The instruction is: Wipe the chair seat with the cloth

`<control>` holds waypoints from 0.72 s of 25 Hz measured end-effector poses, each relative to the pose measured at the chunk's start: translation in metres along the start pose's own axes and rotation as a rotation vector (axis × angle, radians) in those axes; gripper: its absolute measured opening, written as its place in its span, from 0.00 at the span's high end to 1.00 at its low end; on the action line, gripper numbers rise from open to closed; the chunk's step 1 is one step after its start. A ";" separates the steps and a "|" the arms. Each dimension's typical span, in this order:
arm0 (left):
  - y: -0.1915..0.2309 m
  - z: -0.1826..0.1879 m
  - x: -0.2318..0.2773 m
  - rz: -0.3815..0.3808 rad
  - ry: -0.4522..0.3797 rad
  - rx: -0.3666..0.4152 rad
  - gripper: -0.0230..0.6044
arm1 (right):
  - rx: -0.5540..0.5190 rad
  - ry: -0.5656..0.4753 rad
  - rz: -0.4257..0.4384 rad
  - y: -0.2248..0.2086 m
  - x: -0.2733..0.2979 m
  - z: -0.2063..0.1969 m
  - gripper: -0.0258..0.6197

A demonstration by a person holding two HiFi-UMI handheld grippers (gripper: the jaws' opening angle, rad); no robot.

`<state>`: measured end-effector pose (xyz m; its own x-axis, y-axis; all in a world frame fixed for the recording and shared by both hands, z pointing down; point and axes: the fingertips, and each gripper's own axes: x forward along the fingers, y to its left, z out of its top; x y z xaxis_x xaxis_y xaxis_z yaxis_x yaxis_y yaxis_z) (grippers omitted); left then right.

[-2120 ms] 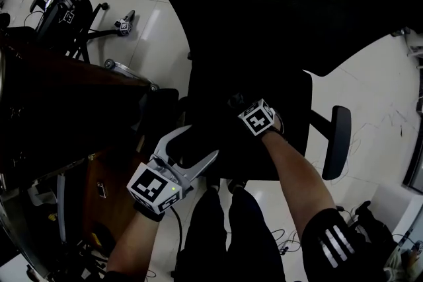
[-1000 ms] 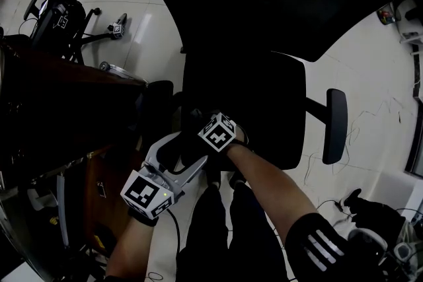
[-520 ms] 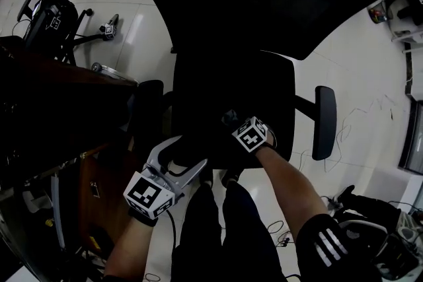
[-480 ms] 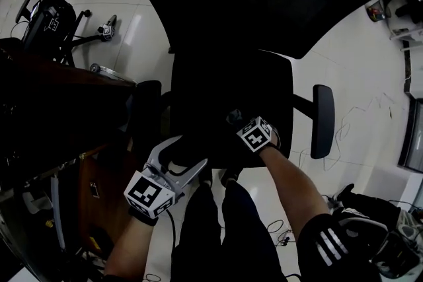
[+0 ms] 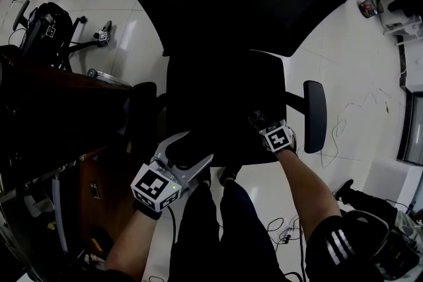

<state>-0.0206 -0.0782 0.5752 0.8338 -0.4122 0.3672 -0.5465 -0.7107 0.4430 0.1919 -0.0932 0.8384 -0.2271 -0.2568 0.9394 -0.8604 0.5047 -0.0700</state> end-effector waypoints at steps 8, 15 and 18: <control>0.015 -0.017 -0.048 0.080 0.012 -0.031 0.45 | -0.174 -0.168 0.375 0.218 0.013 0.104 0.88; 0.023 -0.024 -0.081 0.146 0.014 -0.058 0.45 | -0.436 -0.080 0.499 0.342 0.036 0.092 0.88; 0.016 -0.030 -0.072 0.120 0.019 -0.065 0.45 | -0.428 -0.076 0.482 0.333 0.040 0.080 0.88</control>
<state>-0.0919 -0.0425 0.5801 0.7611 -0.4806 0.4356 -0.6464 -0.6182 0.4473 -0.1403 -0.0009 0.8263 -0.5877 0.0310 0.8085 -0.3997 0.8577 -0.3234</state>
